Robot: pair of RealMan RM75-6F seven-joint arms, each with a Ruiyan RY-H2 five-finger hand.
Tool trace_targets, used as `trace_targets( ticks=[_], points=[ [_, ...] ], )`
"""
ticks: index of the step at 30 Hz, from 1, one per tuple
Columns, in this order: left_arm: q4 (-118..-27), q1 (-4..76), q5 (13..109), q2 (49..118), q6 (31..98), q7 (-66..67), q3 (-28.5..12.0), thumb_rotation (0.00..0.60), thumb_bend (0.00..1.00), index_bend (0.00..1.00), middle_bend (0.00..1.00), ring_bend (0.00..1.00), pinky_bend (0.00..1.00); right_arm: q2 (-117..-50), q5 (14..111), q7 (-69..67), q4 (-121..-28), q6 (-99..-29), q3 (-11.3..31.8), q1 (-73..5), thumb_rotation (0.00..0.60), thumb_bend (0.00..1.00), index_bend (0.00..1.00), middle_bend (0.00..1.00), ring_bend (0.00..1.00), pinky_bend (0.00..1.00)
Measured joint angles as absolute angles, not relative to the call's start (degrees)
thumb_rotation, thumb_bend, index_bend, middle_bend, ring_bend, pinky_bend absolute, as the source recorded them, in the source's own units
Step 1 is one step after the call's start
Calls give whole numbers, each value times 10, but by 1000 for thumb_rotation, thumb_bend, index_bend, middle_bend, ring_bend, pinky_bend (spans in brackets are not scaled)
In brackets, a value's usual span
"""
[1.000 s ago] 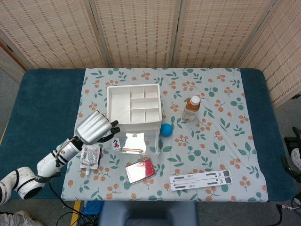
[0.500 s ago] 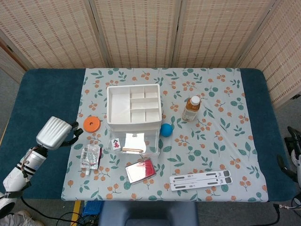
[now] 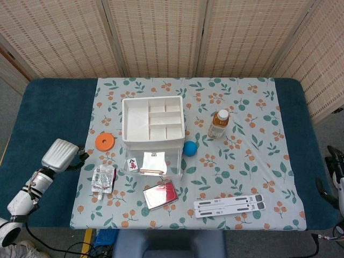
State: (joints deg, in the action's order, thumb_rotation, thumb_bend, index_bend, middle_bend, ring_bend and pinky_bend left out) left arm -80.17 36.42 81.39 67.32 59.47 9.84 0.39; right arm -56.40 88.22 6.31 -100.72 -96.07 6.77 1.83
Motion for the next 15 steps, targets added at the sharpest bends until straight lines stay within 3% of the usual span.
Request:
trace_targets(
  ticks=[15],
  points=[
    [-720, 420, 797, 767, 496, 103, -20, 600, 324, 519, 925, 1000, 1000, -562, 873, 67, -1008, -961, 69, 21, 600, 376, 34, 158, 102, 107]
  ],
)
